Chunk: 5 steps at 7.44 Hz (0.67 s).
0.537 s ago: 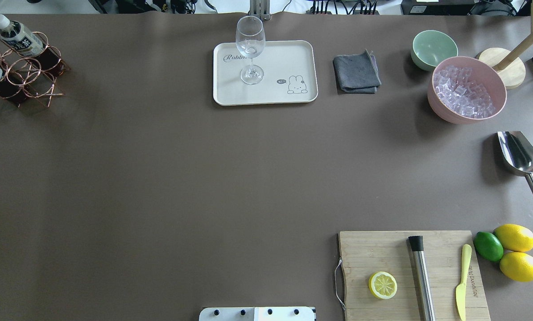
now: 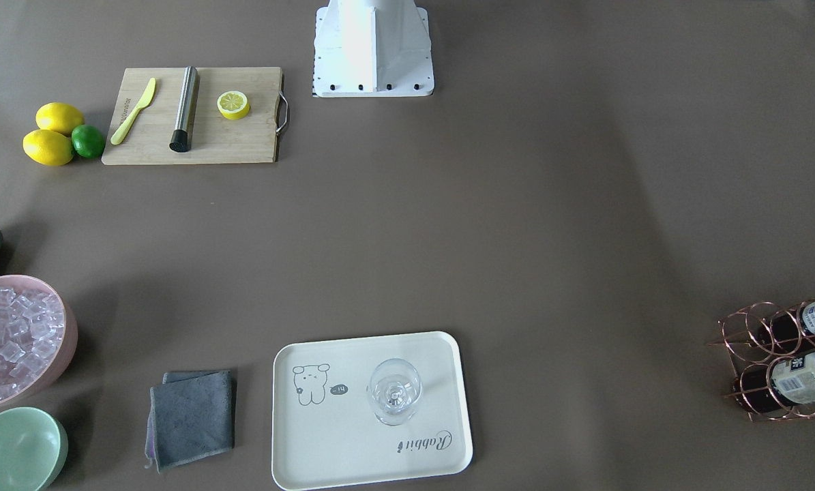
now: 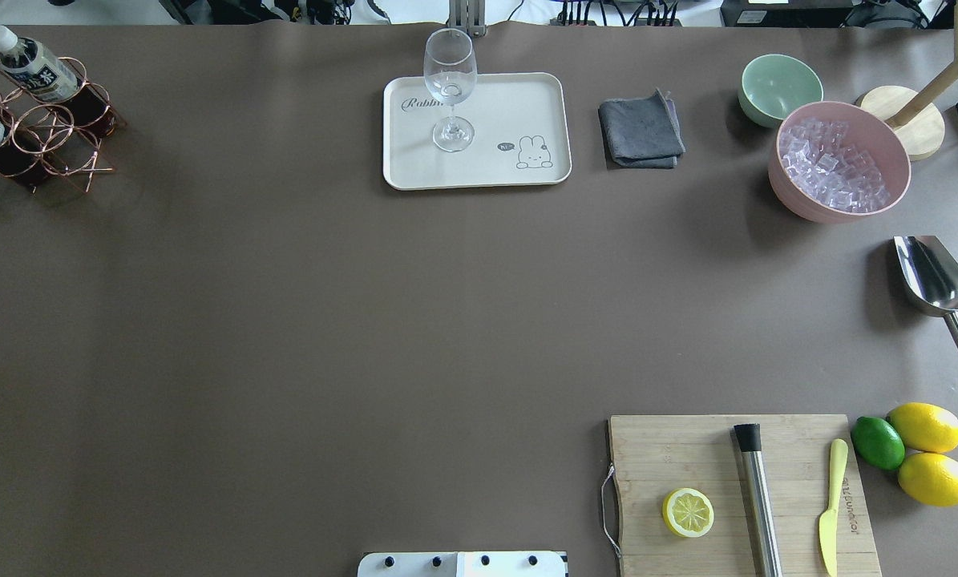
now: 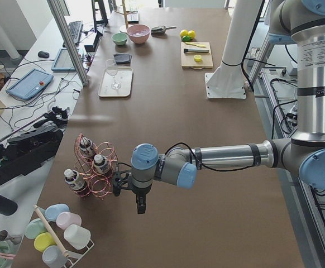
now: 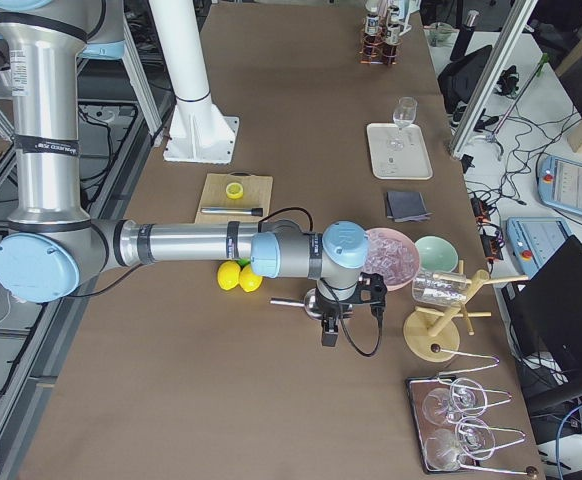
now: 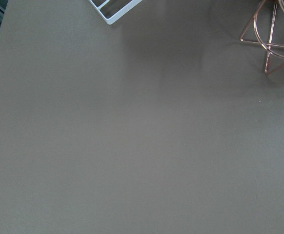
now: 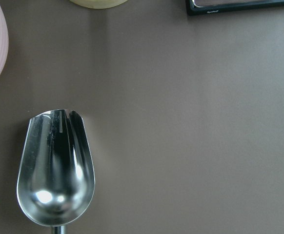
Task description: Take tea from basket to plate
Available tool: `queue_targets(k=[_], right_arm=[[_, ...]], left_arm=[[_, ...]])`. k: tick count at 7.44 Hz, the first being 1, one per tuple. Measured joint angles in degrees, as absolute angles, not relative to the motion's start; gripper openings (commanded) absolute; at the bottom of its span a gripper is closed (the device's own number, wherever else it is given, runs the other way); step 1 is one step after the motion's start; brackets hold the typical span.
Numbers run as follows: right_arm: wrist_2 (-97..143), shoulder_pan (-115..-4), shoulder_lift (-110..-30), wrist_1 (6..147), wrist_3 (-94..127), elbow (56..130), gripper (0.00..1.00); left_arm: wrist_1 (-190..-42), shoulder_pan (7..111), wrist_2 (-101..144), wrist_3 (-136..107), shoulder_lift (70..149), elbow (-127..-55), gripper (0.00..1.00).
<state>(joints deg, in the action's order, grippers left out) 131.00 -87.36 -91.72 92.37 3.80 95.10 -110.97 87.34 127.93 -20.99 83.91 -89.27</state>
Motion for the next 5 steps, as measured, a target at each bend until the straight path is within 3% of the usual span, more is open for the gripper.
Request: queue_targets(k=[5], right_arm=[[131.13,-87.11,-91.58,92.37,3.70,95.94,1.00]], left_arm=[[-111.17,87.36,128.02,-20.92,83.45,-90.37,0.98]])
